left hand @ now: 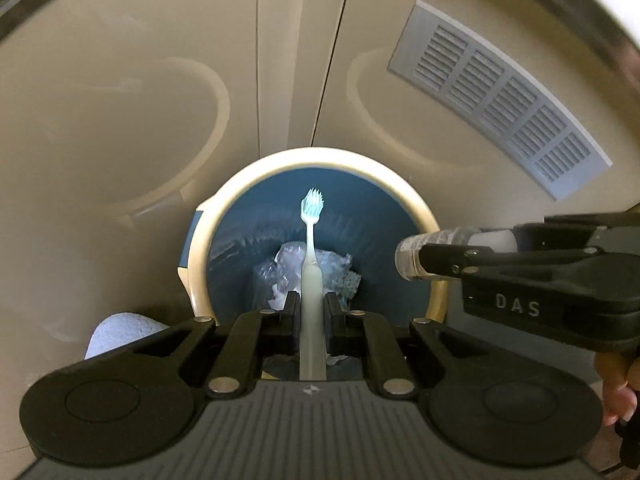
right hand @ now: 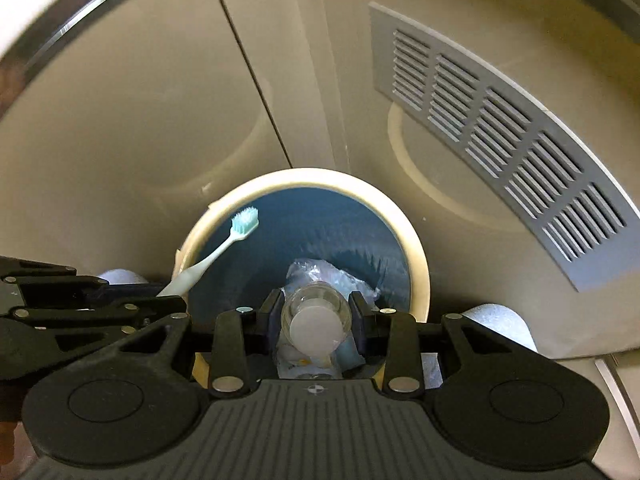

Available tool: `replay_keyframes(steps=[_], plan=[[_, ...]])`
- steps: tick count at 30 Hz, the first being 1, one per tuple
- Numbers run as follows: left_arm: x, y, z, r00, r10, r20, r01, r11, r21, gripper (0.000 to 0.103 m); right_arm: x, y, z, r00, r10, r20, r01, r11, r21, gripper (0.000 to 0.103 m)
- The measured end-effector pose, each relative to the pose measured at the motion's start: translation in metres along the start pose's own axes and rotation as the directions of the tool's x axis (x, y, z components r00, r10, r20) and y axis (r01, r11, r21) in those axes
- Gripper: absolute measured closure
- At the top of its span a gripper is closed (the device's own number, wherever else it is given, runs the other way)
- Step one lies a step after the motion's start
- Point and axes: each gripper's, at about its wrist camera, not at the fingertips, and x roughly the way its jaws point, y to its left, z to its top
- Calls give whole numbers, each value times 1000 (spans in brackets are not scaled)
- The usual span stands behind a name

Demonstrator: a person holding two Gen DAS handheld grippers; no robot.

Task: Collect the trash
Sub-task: 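Open both grippers to drop the toothbrush and bottle into the bin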

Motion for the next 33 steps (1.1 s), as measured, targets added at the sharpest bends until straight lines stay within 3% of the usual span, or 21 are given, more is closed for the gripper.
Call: replay_keyframes(steps=[33], plan=[[46,1,18,995,50,-89,-50,999,-4,91,65,-8,24,990,-81,-111,84,996,24,66]])
